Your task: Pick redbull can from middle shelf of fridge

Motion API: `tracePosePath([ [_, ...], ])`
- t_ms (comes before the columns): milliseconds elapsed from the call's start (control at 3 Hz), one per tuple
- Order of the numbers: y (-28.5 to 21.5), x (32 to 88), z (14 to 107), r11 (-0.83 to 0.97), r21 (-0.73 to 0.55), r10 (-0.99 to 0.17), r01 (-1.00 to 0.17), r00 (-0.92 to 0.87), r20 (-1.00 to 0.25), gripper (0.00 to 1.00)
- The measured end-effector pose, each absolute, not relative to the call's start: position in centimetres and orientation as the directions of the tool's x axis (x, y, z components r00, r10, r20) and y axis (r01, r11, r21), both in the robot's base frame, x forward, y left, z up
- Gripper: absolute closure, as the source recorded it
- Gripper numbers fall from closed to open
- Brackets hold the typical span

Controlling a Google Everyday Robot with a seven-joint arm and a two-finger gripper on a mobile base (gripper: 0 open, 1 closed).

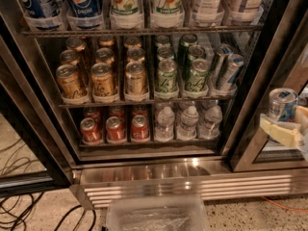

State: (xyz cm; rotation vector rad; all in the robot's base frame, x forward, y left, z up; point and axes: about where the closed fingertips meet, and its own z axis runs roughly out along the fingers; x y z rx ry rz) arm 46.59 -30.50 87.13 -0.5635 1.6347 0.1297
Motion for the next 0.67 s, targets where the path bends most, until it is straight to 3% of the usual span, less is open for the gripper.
tracePosePath([
  [667, -28.8, 46.0, 87.6, 0.753, -0.226, -0.281, -0.618, 0.009, -0.96, 1.0],
])
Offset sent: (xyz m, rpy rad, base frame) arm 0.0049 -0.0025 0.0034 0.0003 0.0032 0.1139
